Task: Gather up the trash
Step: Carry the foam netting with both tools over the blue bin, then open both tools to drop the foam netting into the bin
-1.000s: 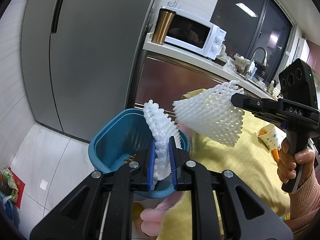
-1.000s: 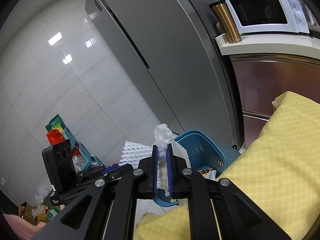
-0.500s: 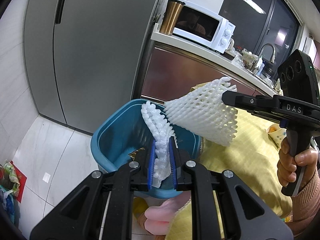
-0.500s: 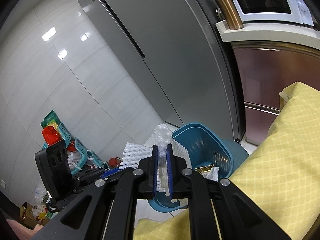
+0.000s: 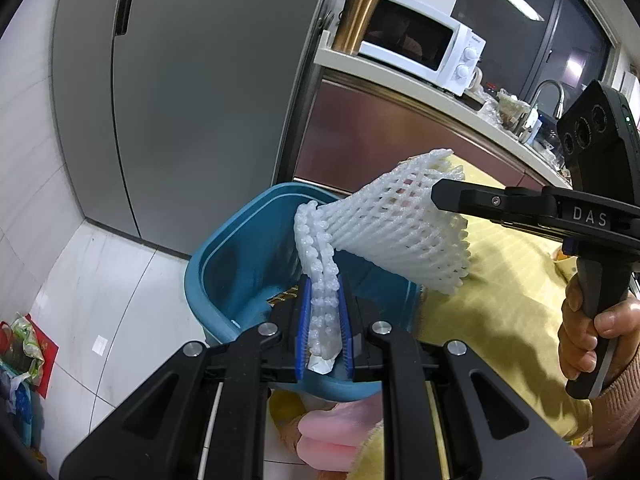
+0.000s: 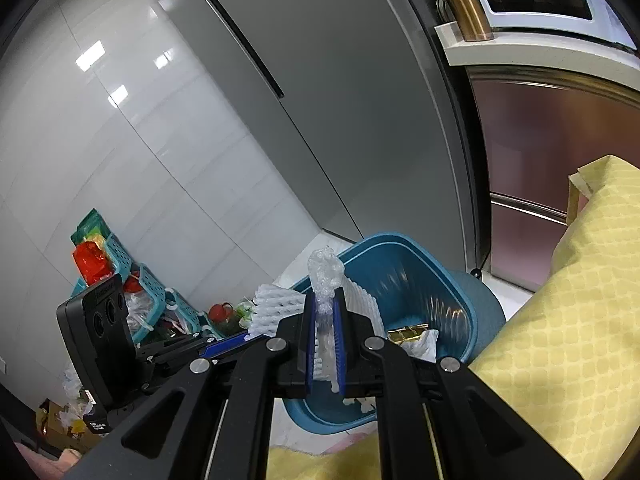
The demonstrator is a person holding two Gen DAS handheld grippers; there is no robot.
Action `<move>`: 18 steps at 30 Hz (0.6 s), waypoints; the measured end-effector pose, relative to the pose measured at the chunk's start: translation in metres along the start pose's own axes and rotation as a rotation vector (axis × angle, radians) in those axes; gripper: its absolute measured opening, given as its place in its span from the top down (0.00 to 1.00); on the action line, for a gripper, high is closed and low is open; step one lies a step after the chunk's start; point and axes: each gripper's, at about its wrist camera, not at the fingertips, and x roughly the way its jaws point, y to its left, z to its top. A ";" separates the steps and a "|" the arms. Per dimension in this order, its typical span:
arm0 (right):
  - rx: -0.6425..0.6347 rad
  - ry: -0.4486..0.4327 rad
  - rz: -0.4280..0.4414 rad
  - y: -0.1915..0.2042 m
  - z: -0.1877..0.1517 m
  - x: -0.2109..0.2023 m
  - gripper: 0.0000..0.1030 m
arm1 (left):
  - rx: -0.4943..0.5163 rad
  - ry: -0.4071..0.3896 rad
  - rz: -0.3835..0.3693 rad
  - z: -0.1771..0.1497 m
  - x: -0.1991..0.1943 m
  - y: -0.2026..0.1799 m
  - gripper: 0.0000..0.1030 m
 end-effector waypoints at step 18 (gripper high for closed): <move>0.043 0.102 -0.082 -0.010 -0.005 0.042 0.88 | -0.013 0.067 0.068 0.003 0.044 0.002 0.86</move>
